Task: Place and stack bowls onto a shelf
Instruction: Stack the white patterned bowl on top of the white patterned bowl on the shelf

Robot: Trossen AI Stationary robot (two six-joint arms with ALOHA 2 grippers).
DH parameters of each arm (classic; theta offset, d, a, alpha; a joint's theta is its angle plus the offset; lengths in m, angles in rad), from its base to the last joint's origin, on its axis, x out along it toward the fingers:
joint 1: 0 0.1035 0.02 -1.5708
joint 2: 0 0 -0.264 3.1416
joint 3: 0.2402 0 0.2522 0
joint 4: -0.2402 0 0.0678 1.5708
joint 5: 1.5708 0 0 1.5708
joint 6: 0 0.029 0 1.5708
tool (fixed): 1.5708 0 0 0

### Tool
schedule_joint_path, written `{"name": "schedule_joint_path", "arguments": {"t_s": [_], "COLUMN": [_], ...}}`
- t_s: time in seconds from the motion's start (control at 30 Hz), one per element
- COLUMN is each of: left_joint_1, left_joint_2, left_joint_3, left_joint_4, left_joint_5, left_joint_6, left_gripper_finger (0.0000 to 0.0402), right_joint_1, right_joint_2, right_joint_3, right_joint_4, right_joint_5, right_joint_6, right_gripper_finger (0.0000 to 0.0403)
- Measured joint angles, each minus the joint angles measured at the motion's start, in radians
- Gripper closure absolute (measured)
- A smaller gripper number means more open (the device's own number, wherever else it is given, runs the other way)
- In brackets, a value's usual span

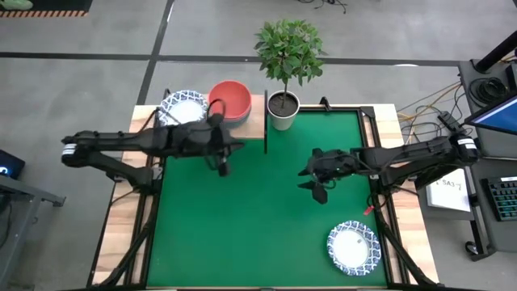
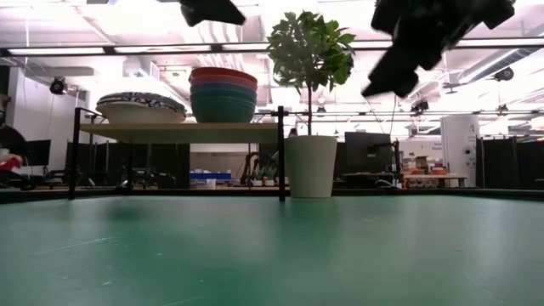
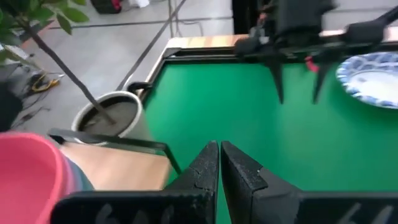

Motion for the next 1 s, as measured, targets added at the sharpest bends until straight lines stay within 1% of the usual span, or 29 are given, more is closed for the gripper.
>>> {"name": "schedule_joint_path", "arguments": {"t_s": [0.13, 0.23, 0.3, 0.37, 0.47, 0.53, 0.63, 0.77, 0.87, 1.0], "left_joint_1": [-0.046, -0.067, -0.072, -0.073, -0.073, -0.073, -0.073, -0.073, -0.073, -0.073], "left_joint_2": [-0.100, -0.158, -0.184, -0.200, -0.206, -0.203, -0.192, -0.183, -0.181, -0.181], "left_joint_3": [-0.134, -0.206, -0.236, -0.258, -0.269, -0.269, -0.269, -0.265, -0.264, -0.264], "left_joint_4": [0.060, 0.104, 0.128, 0.146, 0.166, 0.184, 0.210, 0.221, 0.243, 0.242], "left_joint_5": [-0.001, -0.001, -0.001, -0.002, -0.002, -0.002, -0.002, -0.004, -0.005, -0.005], "left_joint_6": [-0.042, -0.070, -0.081, -0.082, -0.075, -0.062, -0.036, -0.023, -0.020, -0.017], "left_gripper_finger": [0.0402, 0.0401, 0.0401, 0.0402, 0.0401, 0.0401, 0.0402, 0.0402, 0.0402, 0.0402], "right_joint_1": [0.000, 0.005, 0.024, 0.047, 0.100, 0.145, 0.221, 0.302, 0.340, 0.357], "right_joint_2": [0.032, 0.051, 0.068, 0.086, 0.100, 0.101, 0.103, 0.107, 0.117, 0.164], "right_joint_3": [0.000, 0.000, 0.000, 0.000, 0.000, 0.000, 0.001, 0.001, 0.018, 0.092], "right_joint_4": [-0.087, -0.161, -0.216, -0.260, -0.288, -0.310, -0.363, -0.455, -0.515, -0.613], "right_joint_5": [-0.110, -0.207, -0.236, -0.295, -0.350, -0.345, -0.297, -0.261, -0.241, -0.214], "right_joint_6": [0.094, 0.132, 0.171, 0.217, 0.292, 0.326, 0.364, 0.415, 0.433, 0.418], "right_gripper_finger": [0.0205, 0.0205, 0.0205, 0.0205, 0.0205, 0.0205, 0.0205, 0.0205, 0.0205, 0.0205]}}
